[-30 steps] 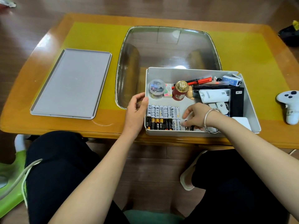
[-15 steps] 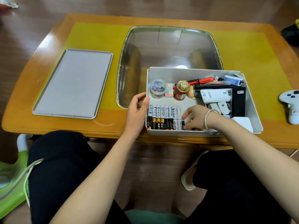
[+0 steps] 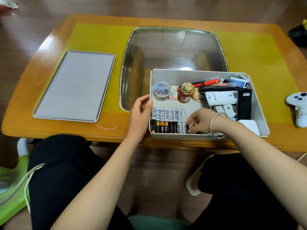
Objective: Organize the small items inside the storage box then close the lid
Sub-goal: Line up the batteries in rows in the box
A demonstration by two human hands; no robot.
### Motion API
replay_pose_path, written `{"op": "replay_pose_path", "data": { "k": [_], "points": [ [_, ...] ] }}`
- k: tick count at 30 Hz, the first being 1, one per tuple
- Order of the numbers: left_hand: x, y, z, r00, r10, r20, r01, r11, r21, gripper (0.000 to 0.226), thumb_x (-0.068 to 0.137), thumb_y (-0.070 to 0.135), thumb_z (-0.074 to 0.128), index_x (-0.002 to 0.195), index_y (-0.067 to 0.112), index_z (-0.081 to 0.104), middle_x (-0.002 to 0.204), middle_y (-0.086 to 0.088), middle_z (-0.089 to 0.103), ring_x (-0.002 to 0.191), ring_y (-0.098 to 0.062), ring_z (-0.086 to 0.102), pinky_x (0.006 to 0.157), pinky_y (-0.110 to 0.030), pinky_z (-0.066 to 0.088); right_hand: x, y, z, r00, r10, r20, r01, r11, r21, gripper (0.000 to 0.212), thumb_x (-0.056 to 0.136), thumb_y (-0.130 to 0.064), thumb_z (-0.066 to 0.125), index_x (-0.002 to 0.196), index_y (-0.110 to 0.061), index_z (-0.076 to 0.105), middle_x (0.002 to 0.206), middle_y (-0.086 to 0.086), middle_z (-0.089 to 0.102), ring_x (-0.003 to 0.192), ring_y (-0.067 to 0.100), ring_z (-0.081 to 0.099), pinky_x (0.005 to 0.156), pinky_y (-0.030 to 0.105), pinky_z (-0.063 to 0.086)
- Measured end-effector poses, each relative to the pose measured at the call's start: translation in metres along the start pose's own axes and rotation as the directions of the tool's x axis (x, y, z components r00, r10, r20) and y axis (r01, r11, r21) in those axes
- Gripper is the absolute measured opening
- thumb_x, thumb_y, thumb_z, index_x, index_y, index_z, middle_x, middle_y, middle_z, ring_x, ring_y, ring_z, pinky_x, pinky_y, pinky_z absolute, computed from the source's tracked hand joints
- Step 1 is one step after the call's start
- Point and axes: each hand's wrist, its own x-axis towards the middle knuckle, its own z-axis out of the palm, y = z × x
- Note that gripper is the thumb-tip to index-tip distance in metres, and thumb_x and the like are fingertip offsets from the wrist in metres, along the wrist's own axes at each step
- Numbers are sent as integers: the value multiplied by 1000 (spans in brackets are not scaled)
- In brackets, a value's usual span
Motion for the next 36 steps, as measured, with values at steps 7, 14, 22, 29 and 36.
{"op": "replay_pose_path", "data": {
  "k": [7,14,22,29,36],
  "points": [
    [1,0,0,1000,0,-2,0,1000,14,22,97,27,52,117,20,55,104,17,61,90,13,58,73,-8,46,-1,-1,0,1000,30,-6,-29,995,97,25,74,-15,74,95,-16,60,73,0,68,48,10,55,51,23,44],
    [0,0,-1,1000,1,0,-1,1000,5,23,97,27,52,118,18,55,104,17,61,90,14,58,70,-7,46,-4,0,-3,1000,5,31,-9,993,118,23,77,-15,74,96,-16,62,86,7,71,43,8,53,47,22,46],
    [0,-1,0,1000,0,-1,0,1000,14,21,97,27,52,117,20,55,103,18,61,90,15,58,69,-6,46,-1,6,0,1000,14,-13,-13,992,127,21,74,-8,72,93,-12,66,77,5,70,53,13,56,69,33,55],
    [0,0,0,1000,-8,7,8,1000,23,22,97,28,52,118,21,55,104,18,61,91,14,57,72,-8,47,-7,7,-2,999,38,-27,-41,991,-128,12,76,-20,73,67,-21,64,77,-6,67,71,10,60,76,21,47],
    [1,0,-1,1000,8,-1,-8,1000,21,20,97,27,52,116,22,55,105,18,60,91,14,57,74,-7,45,-3,5,-4,997,76,-4,-72,931,-357,4,78,-22,67,79,-18,68,91,3,71,88,21,65,83,30,53]
  ]
}}
